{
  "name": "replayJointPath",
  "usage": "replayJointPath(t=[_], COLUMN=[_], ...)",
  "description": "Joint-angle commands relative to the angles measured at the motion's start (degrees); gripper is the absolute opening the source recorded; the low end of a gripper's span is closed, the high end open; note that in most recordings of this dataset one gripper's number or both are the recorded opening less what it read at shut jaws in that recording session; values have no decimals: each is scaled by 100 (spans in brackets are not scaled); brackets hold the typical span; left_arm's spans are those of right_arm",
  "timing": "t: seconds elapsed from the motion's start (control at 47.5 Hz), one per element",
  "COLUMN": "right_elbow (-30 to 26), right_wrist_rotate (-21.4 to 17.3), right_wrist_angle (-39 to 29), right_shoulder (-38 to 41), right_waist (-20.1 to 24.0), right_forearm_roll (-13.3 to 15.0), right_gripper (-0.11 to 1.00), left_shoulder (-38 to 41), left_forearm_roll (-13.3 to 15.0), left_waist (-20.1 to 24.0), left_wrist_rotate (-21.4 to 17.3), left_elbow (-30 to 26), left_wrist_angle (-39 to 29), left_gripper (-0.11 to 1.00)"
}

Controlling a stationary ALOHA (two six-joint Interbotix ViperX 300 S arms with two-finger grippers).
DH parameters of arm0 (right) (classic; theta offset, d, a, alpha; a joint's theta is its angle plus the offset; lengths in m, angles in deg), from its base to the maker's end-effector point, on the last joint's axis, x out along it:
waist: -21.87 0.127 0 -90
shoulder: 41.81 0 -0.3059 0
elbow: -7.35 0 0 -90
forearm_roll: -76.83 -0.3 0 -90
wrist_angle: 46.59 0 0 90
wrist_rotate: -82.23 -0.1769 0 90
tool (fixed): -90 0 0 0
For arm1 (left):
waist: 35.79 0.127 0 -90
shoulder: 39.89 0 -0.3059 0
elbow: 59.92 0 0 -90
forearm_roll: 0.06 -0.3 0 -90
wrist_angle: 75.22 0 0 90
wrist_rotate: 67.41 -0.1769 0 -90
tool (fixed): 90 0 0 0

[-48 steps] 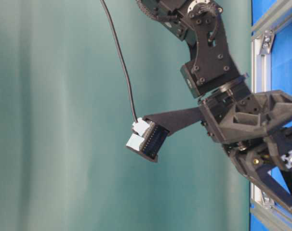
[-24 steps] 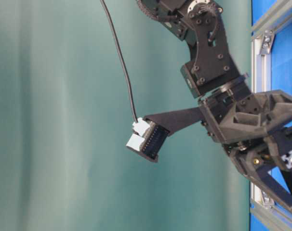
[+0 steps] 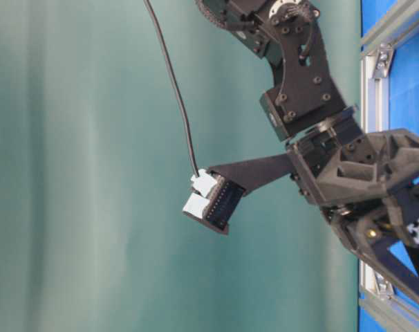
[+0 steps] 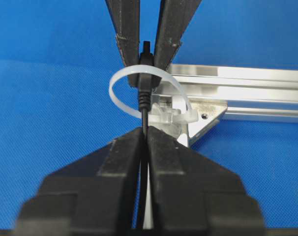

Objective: Insert the wire through the string loop located on the left side.
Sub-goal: 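Open the right gripper and pull the cable through with the left gripper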

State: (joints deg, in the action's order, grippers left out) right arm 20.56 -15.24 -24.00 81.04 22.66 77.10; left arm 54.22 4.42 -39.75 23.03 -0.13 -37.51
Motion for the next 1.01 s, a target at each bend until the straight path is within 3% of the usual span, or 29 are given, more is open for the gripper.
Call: replayJointPath(t=[0.0,0.189,0.294,0.631,0.988], right_elbow=[-97,-88,-88,-88,-105], right_wrist_rotate=[-18,-35,-44,-44,-44], right_wrist_angle=[26,18,18,35,35], right_shoulder=[-123,-123,-123,-123,-123], right_waist=[35,44,44,44,44], right_forearm_roll=[-18,-26,-35,-35,-35], right_gripper=[20,79,97,97,97], left_shoulder=[-53,-53,-53,-431,-2320], left_forearm_roll=[-18,-18,-9,-18,-9], left_waist=[-18,-18,-18,-70,-70], left_wrist_rotate=[9,9,9,9,167], left_elbow=[-79,-62,-62,97,817], left_wrist_angle=[26,26,26,-396,-1099], left_gripper=[8,8,8,8,8])
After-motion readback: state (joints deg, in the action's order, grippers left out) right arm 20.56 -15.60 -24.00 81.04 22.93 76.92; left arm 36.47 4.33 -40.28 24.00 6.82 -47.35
